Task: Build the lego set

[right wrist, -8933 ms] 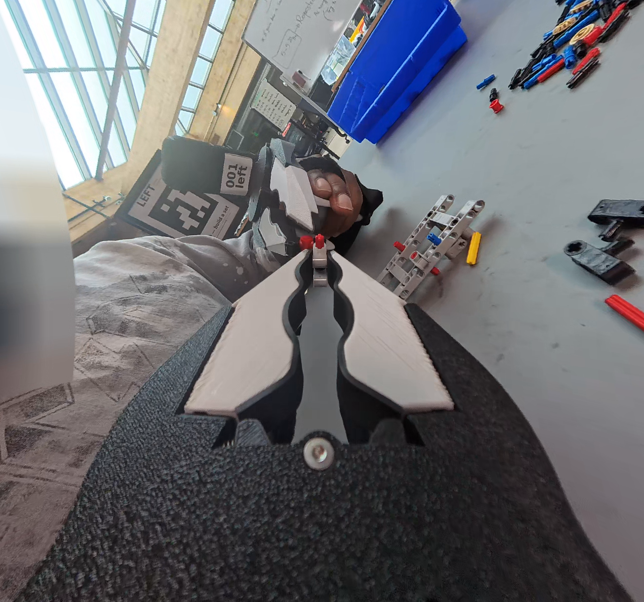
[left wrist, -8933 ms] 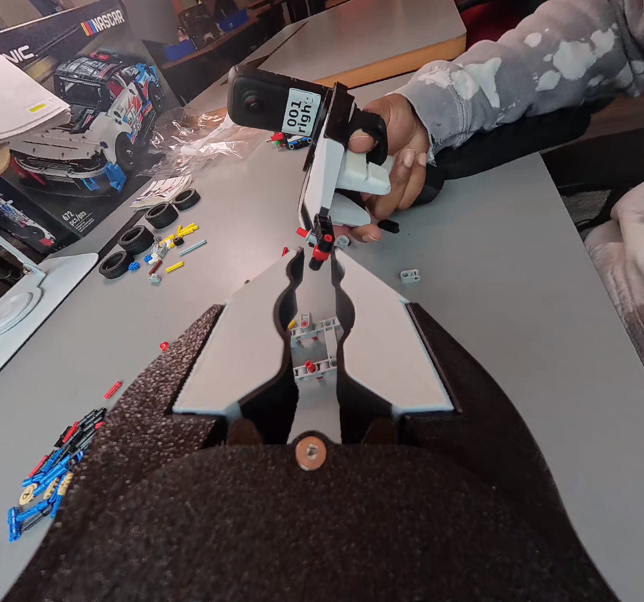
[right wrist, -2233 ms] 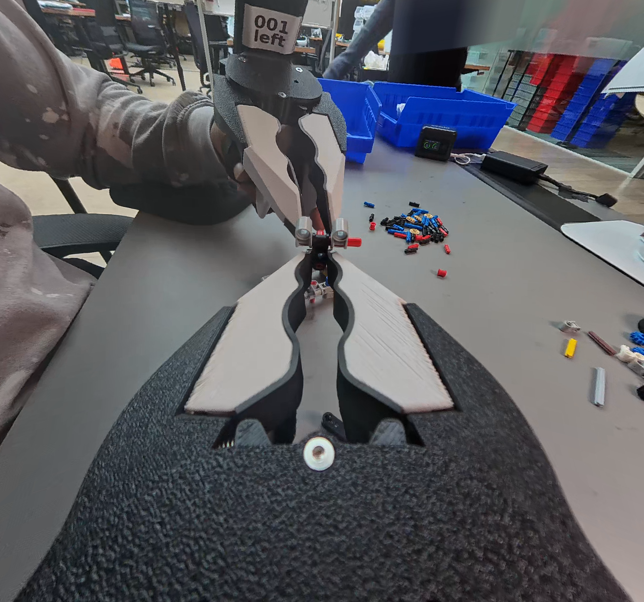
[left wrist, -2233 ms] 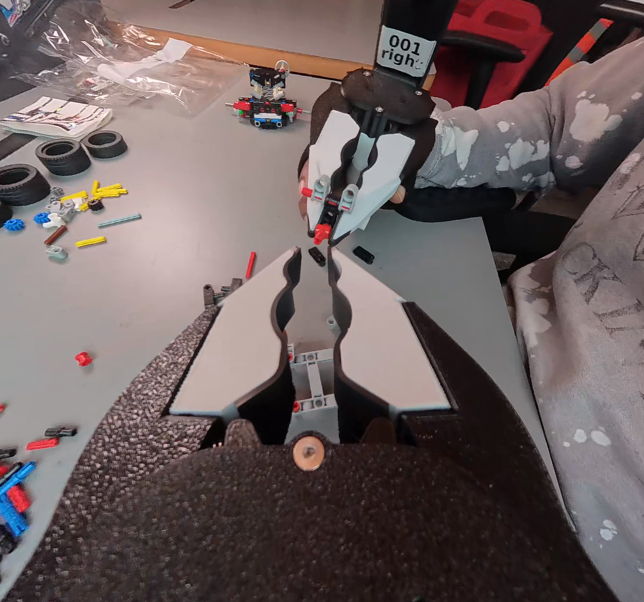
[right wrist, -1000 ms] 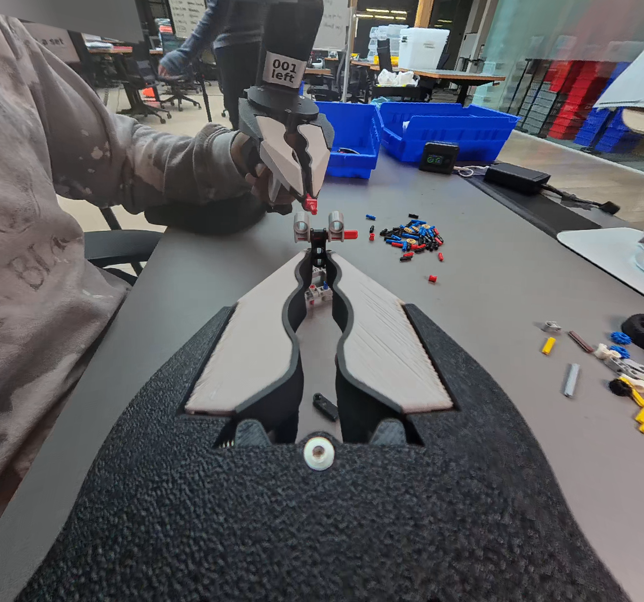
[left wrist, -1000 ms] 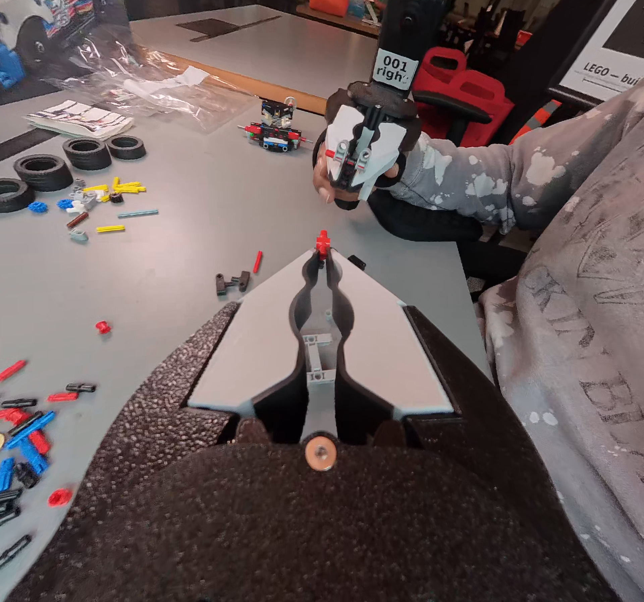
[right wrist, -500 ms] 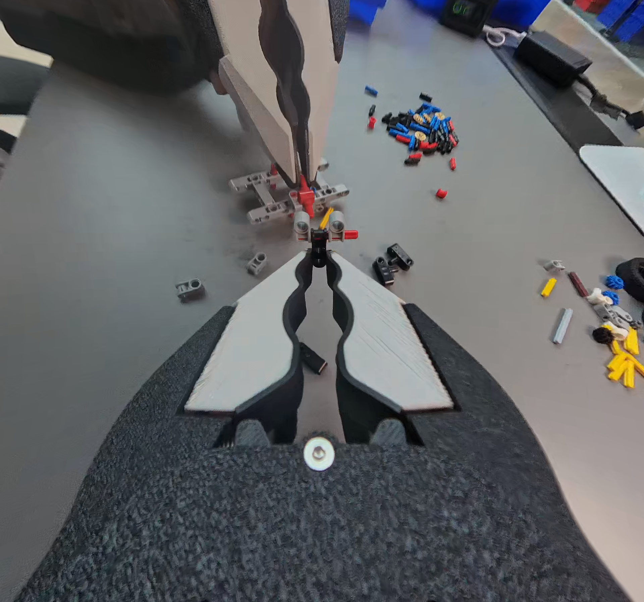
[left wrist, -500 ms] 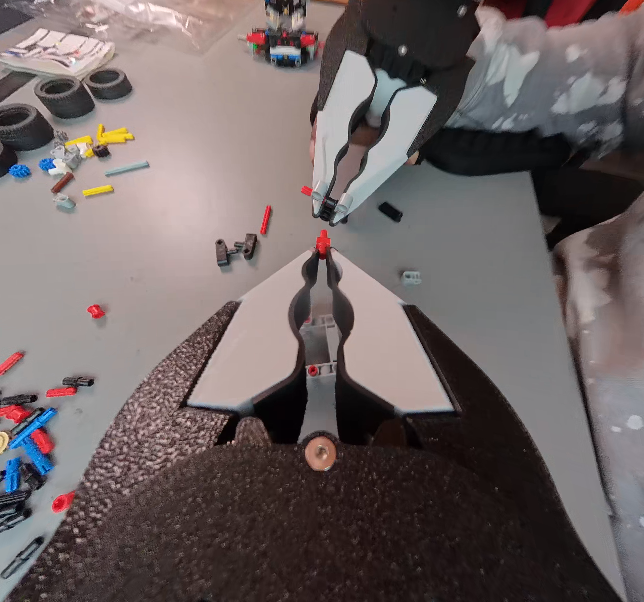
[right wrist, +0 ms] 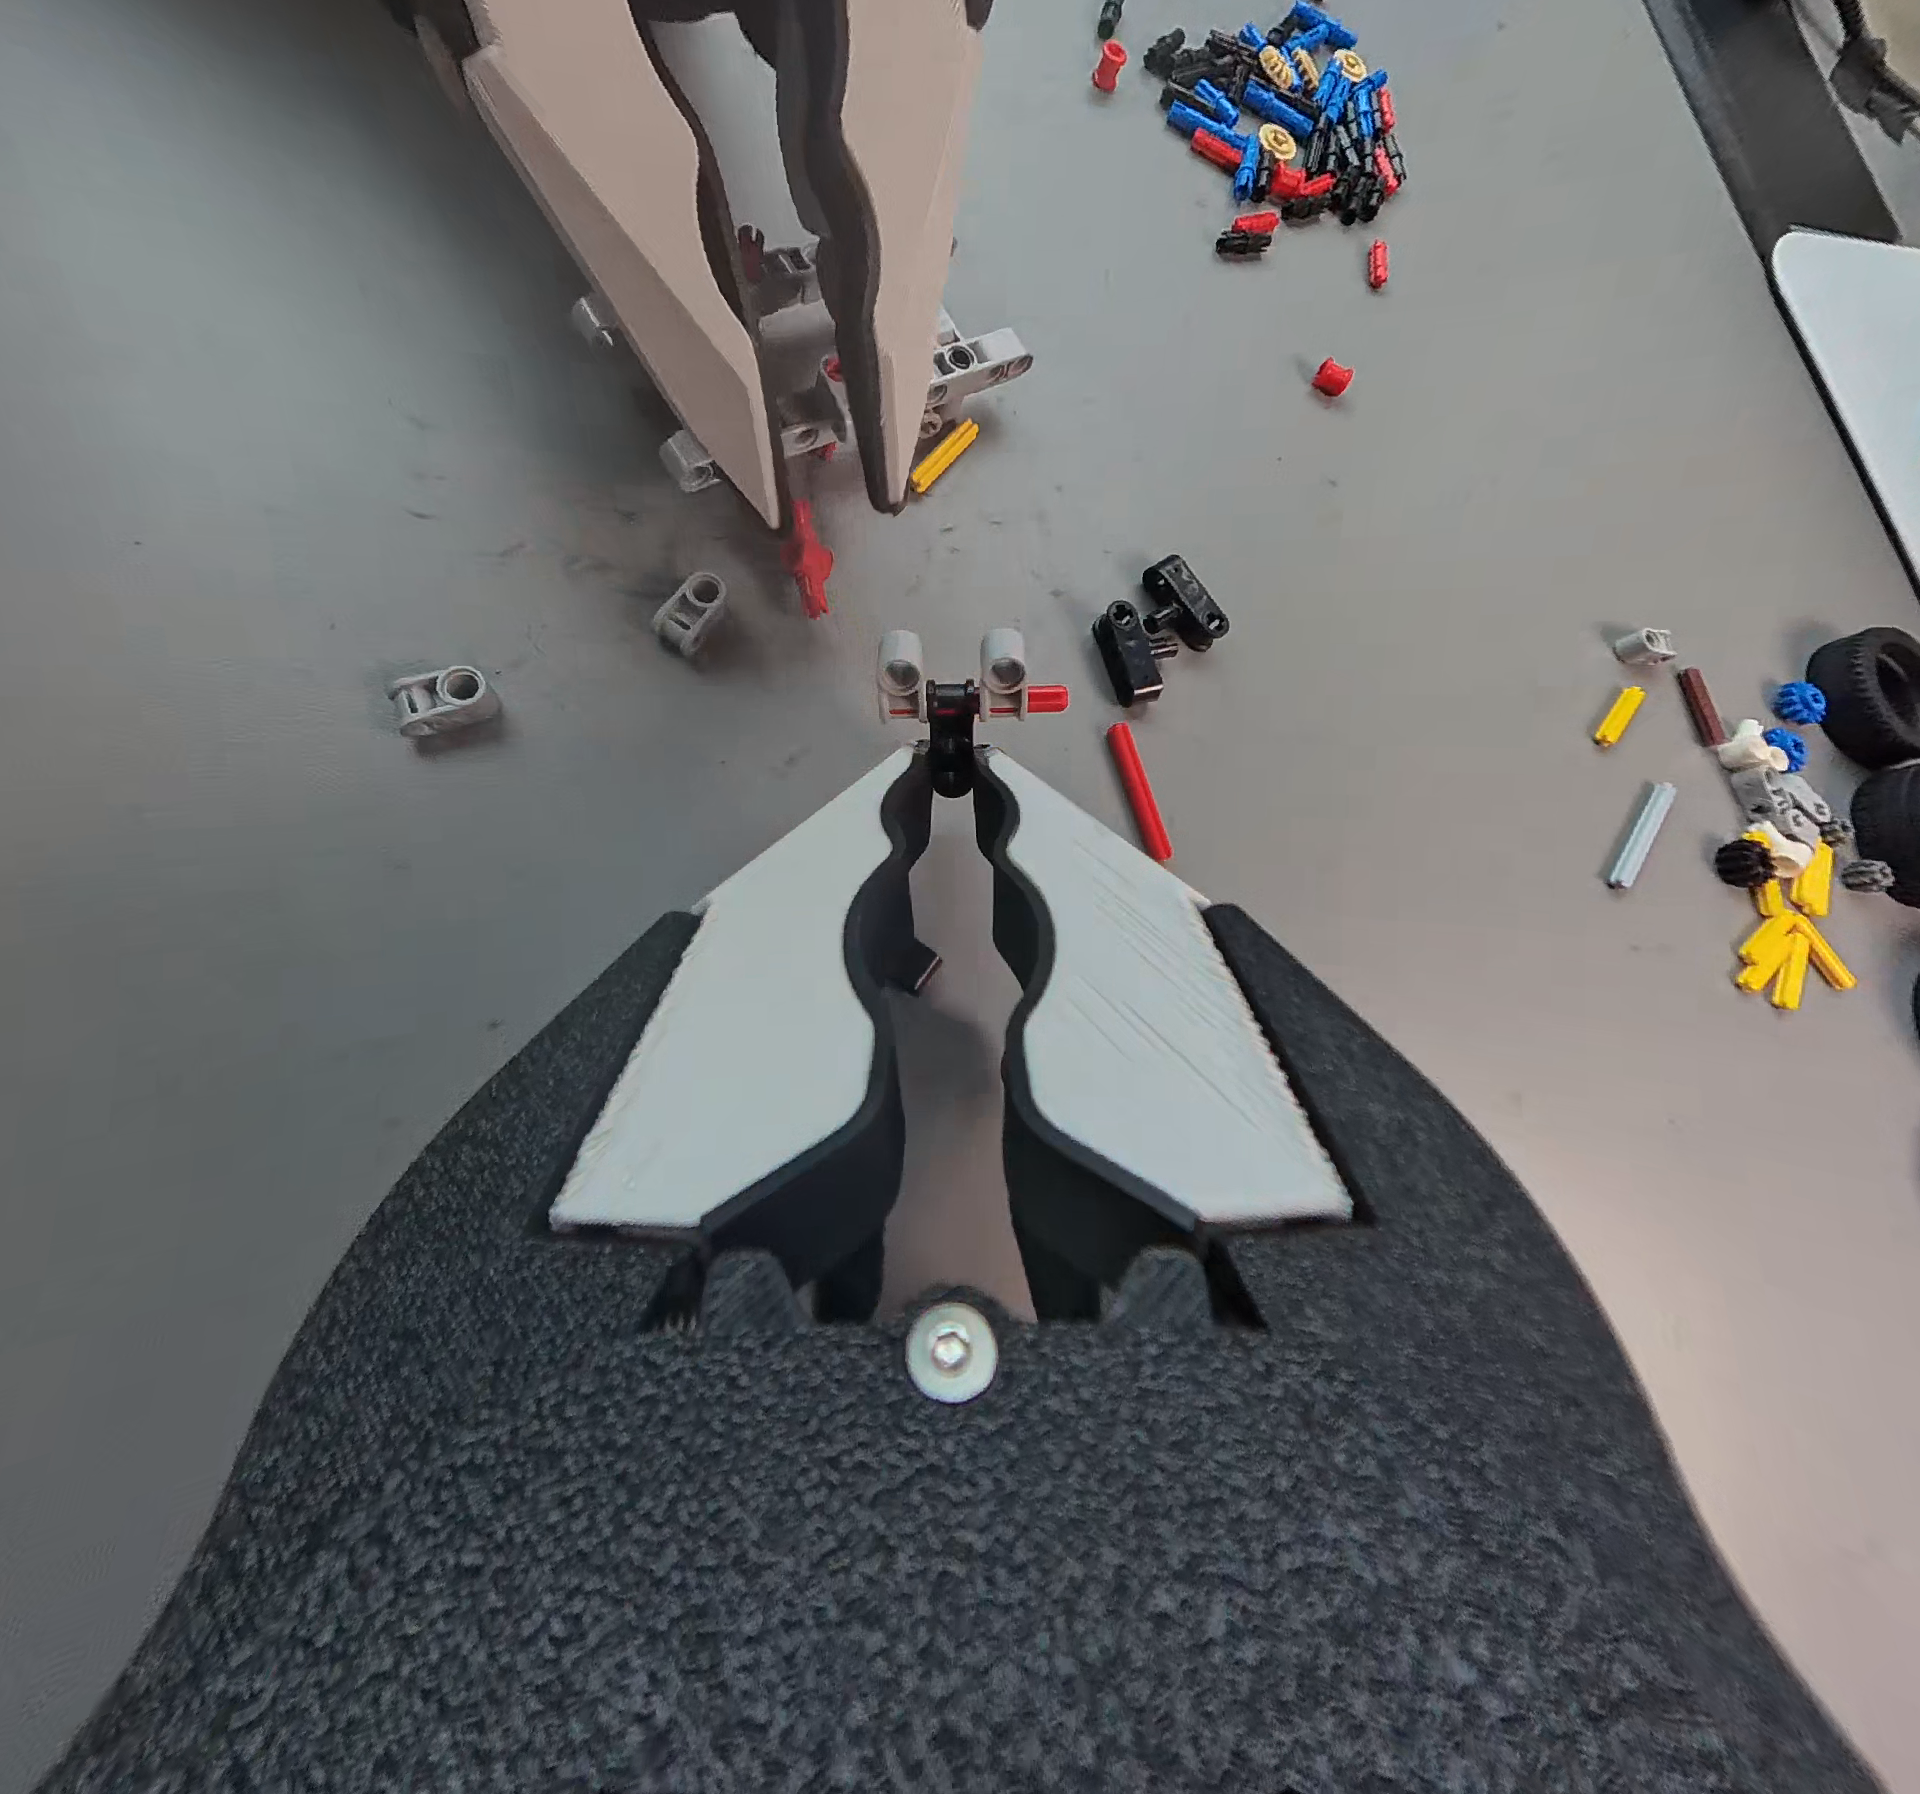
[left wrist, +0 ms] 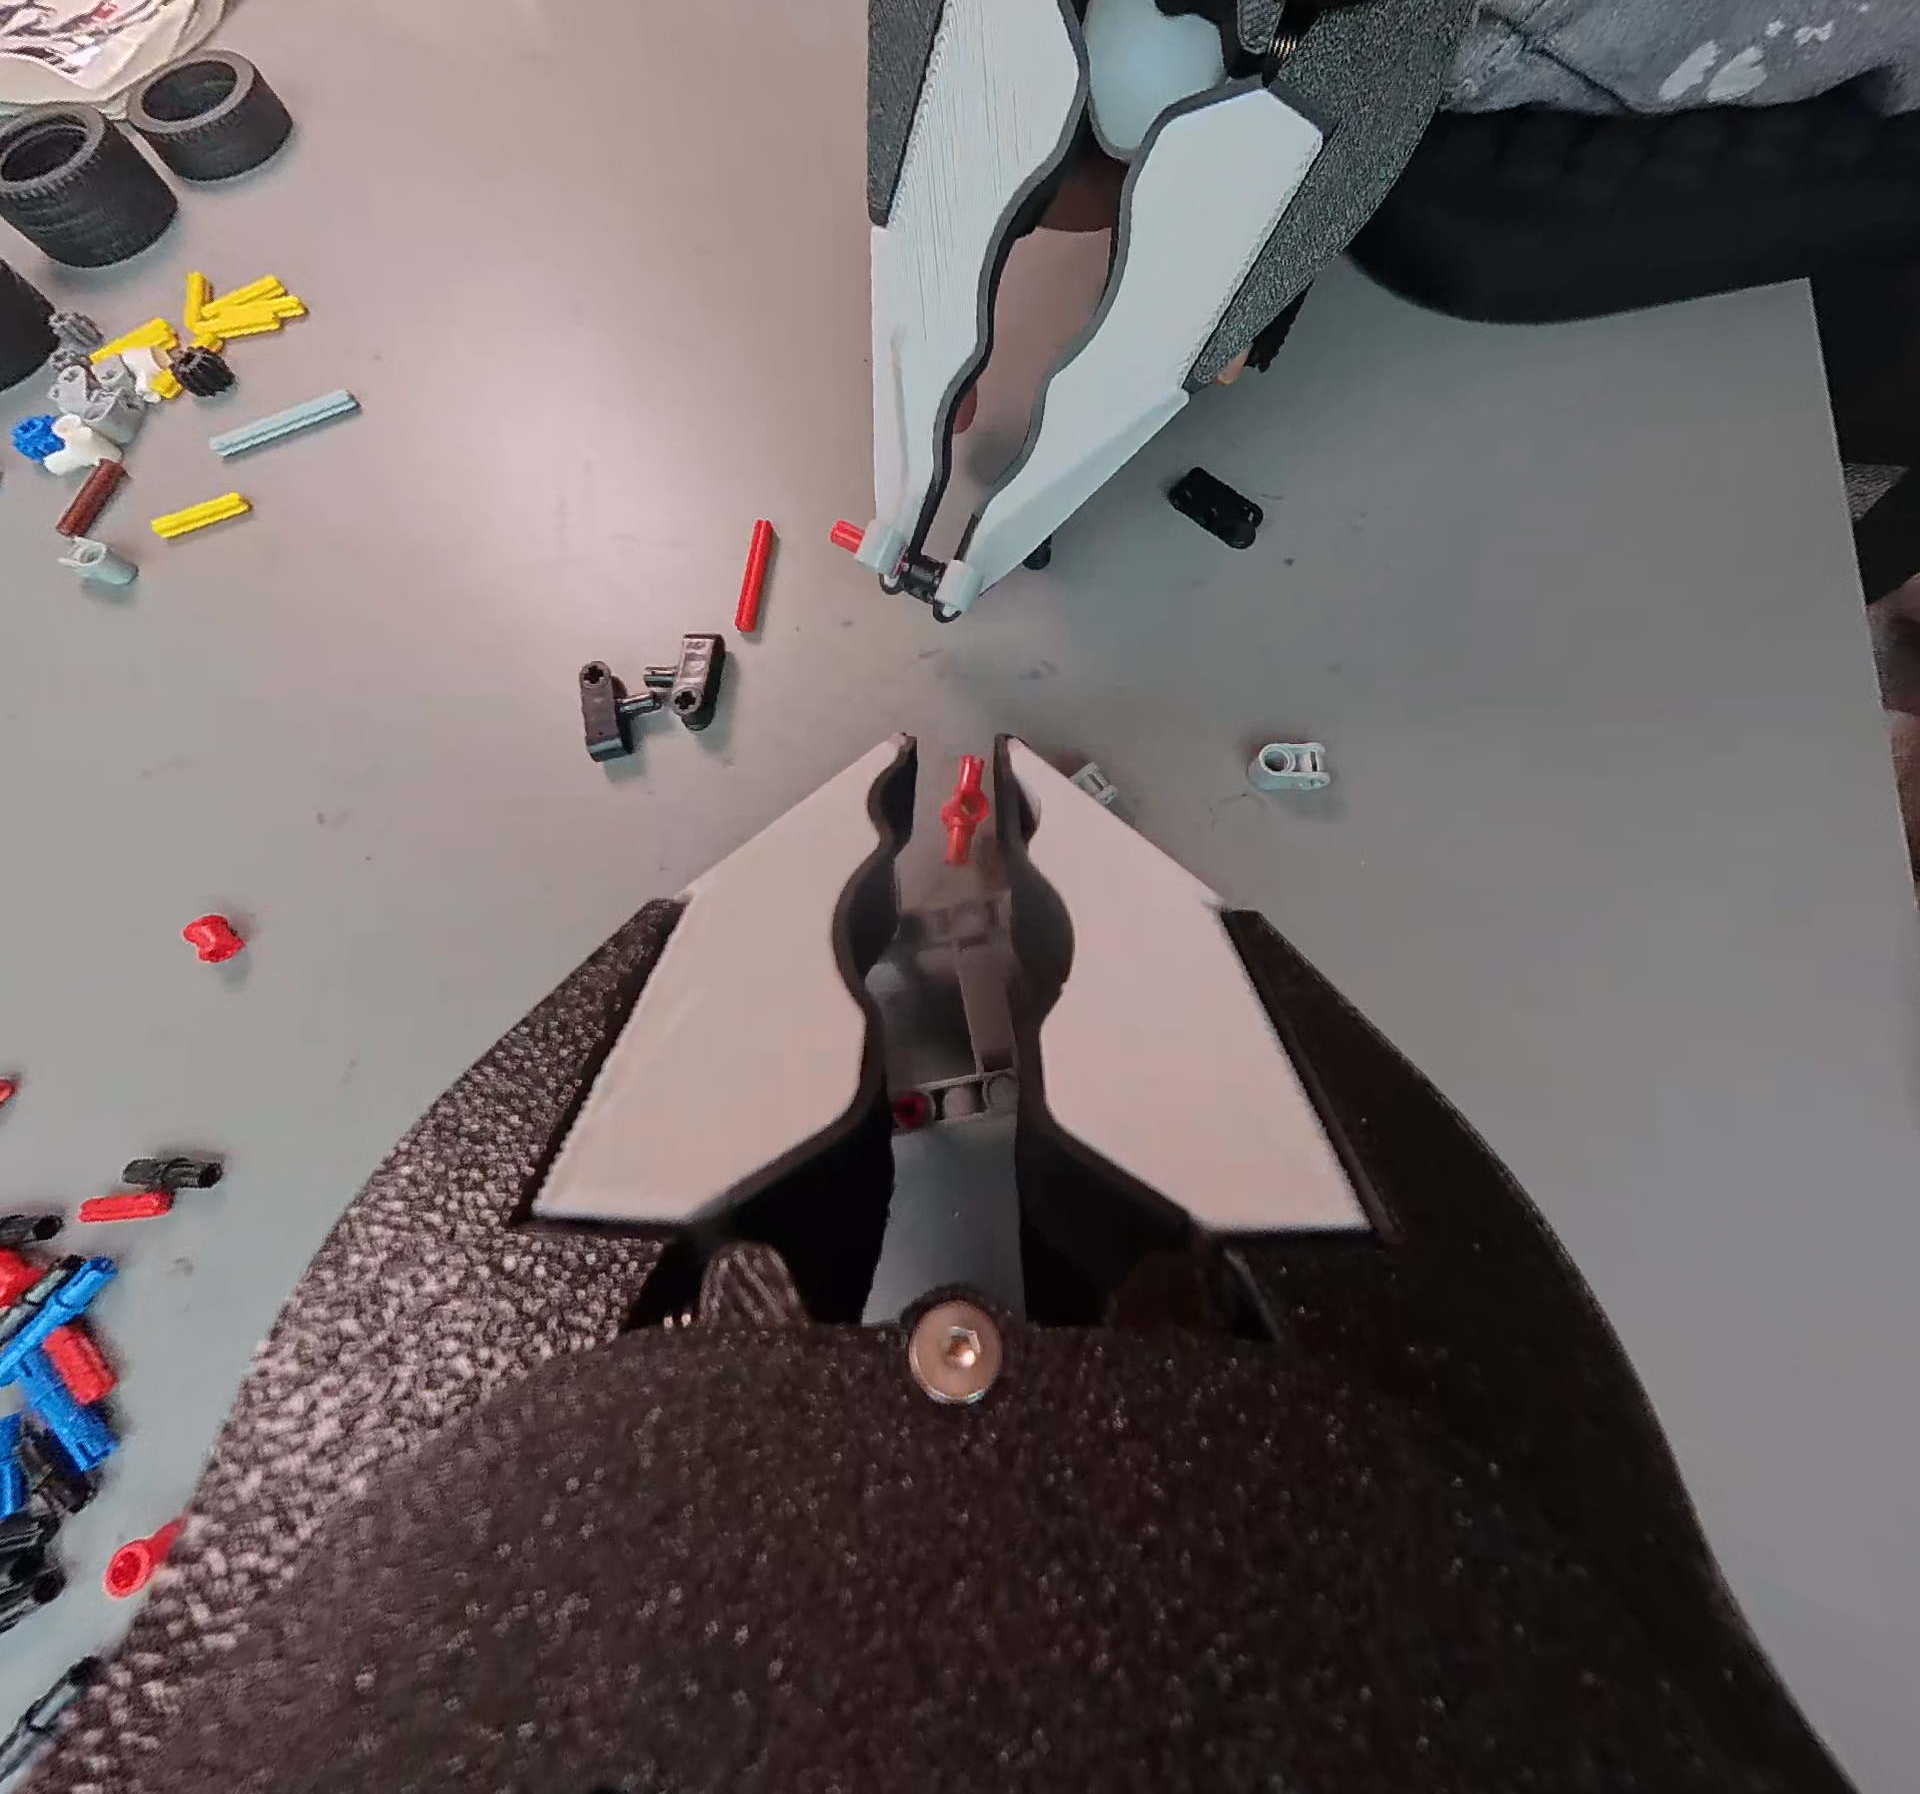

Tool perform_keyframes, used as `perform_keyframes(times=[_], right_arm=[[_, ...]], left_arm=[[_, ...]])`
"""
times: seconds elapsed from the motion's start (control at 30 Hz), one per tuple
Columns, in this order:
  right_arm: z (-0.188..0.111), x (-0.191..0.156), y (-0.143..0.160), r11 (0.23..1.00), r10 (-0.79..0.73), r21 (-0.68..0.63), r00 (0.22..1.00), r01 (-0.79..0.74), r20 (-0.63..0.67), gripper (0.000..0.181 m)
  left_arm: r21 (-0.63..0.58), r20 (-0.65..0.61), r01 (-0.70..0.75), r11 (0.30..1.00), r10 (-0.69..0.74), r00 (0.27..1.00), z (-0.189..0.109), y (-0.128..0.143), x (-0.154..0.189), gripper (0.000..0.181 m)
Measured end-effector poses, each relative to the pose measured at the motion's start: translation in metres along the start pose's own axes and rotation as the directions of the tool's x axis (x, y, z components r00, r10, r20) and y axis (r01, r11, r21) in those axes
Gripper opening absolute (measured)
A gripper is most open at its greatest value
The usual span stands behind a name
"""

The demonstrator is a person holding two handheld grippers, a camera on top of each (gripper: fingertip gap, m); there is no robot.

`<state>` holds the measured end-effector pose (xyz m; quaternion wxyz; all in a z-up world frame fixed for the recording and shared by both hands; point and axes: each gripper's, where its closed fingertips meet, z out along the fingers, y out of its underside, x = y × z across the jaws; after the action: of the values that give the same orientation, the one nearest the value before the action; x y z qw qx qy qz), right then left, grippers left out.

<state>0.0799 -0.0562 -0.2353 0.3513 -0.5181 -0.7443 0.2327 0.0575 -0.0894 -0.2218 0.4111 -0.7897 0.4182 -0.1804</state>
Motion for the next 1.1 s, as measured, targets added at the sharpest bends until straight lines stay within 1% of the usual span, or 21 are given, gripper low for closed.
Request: perform_keyframes(times=[0.03,0.37,0.6,0.67,0.73,0.8,0.87,0.9,0.97,1.0,1.1], right_arm=[[0.000,0.001,0.001,1.000,0.001,-0.004,1.000,-0.001,-0.004,0.007],[0.000,0.001,0.002,1.000,0.016,-0.003,1.000,-0.016,0.000,0.008],[0.000,0.002,0.001,1.000,0.027,0.011,1.000,-0.027,0.001,0.009],[-0.002,0.003,-0.002,0.999,0.037,0.029,0.999,-0.037,0.001,0.009],[-0.005,0.006,-0.007,0.996,0.056,0.066,0.998,-0.056,-0.003,0.010],[-0.010,0.013,-0.015,0.989,0.087,0.125,0.996,-0.084,-0.020,0.012],[-0.017,0.023,-0.024,0.973,0.132,0.197,0.990,-0.120,-0.047,0.014],[-0.021,0.028,-0.029,0.961,0.159,0.239,0.985,-0.141,-0.059,0.014],[-0.028,0.036,-0.038,0.933,0.208,0.314,0.975,-0.175,-0.074,0.015],[-0.031,0.041,-0.041,0.922,0.224,0.342,0.971,-0.182,-0.087,0.016],[-0.036,0.051,-0.045,0.895,0.270,0.396,0.957,-0.206,-0.111,0.016]], left_arm=[[0.009,0.002,0.009,1.000,-0.009,1.000,-0.001,-0.001,-0.001,0.017],[0.104,0.042,0.056,0.993,-0.061,0.997,-0.011,-0.017,-0.008,0.039],[0.205,0.069,0.078,0.976,-0.094,0.993,-0.023,-0.028,-0.015,0.042],[0.197,0.047,0.080,0.977,-0.090,0.995,-0.026,-0.028,-0.010,0.046],[0.184,0.082,0.051,0.982,-0.067,0.994,-0.029,-0.027,-0.011,0.049],[0.200,0.113,0.040,0.979,-0.064,0.991,-0.035,-0.028,-0.015,0.051],[0.253,0.131,0.082,0.964,-0.118,0.984,-0.044,-0.032,-0.026,0.033],[0.286,0.139,0.115,0.951,-0.160,0.977,-0.050,-0.034,-0.034,0.021],[0.355,0.131,0.174,0.919,-0.233,0.964,-0.061,-0.038,-0.048,0.004],[0.395,0.122,0.190,0.899,-0.257,0.959,-0.067,-0.040,-0.053,0.000],[0.473,0.132,0.210,0.855,-0.305,0.943,-0.081,-0.042,-0.068,0.000]])
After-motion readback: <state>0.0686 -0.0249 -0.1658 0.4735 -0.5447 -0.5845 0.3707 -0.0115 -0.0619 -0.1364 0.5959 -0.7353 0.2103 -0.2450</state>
